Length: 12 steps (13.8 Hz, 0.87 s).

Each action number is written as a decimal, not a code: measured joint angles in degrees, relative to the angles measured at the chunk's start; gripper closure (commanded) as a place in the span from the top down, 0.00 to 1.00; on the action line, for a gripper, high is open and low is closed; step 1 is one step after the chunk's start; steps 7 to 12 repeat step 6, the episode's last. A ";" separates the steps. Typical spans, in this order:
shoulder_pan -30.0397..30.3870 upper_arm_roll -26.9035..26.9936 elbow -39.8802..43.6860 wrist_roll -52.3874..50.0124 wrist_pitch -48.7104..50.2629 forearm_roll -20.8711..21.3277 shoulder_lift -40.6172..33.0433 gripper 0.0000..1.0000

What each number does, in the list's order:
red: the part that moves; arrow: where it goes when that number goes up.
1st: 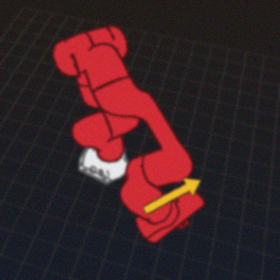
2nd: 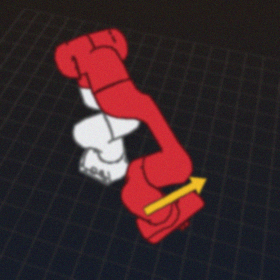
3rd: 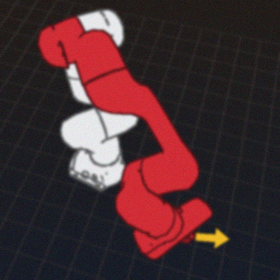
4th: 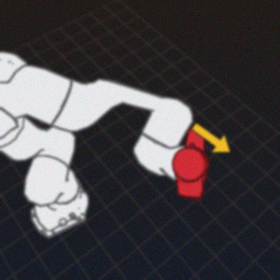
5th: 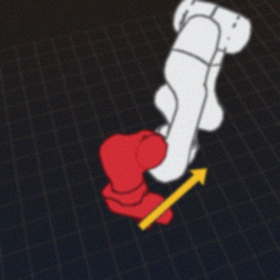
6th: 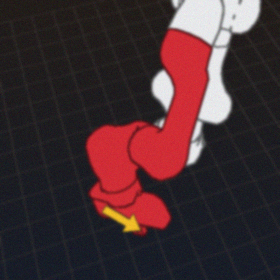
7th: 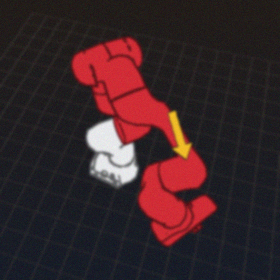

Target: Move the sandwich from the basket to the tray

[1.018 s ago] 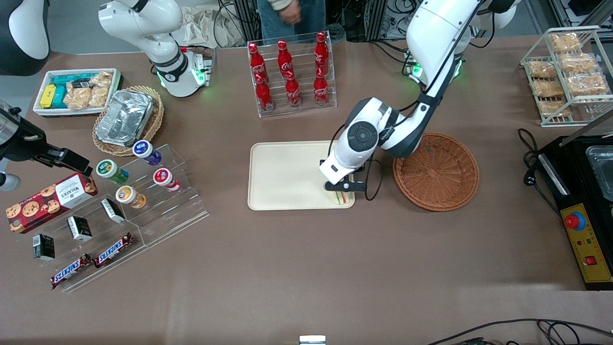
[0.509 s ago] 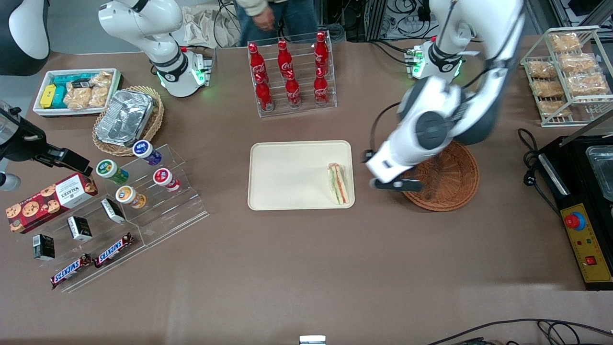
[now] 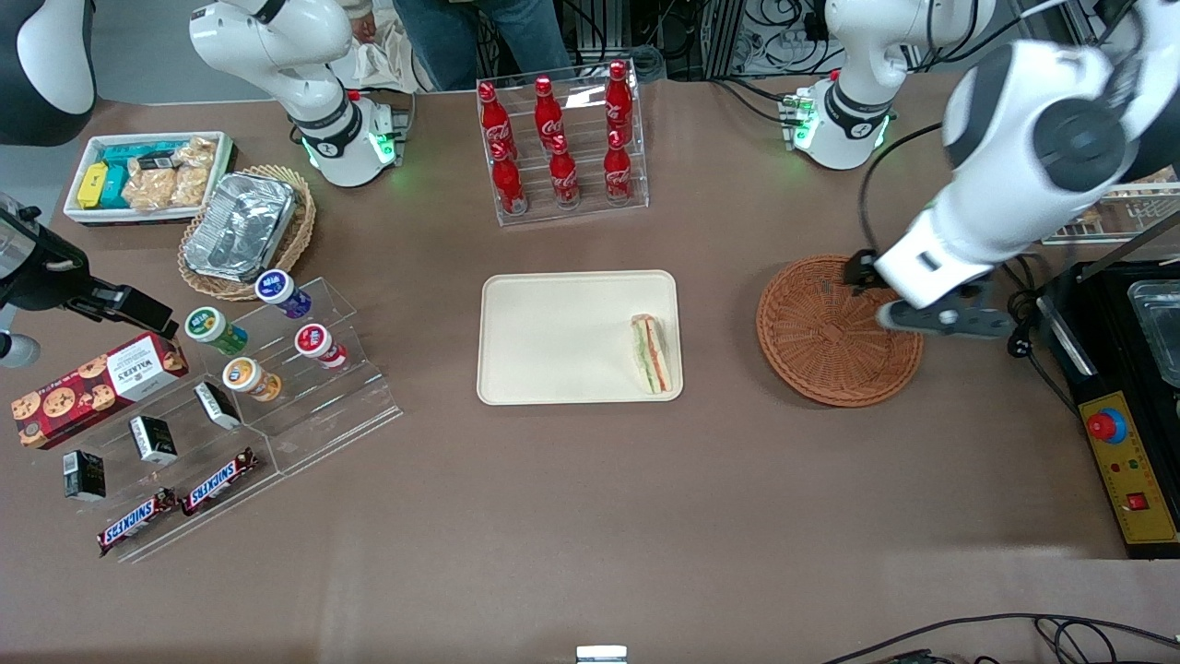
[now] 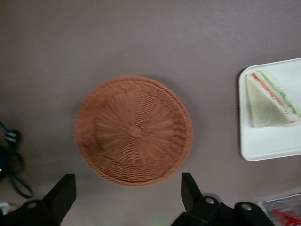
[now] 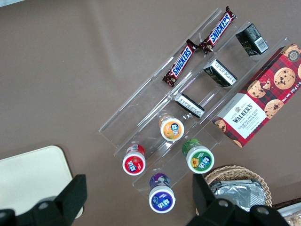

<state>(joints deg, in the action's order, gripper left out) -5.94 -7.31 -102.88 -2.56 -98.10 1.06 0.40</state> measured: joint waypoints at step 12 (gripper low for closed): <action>7.76 0.16 4.50 6.31 7.42 0.26 -1.47 0.99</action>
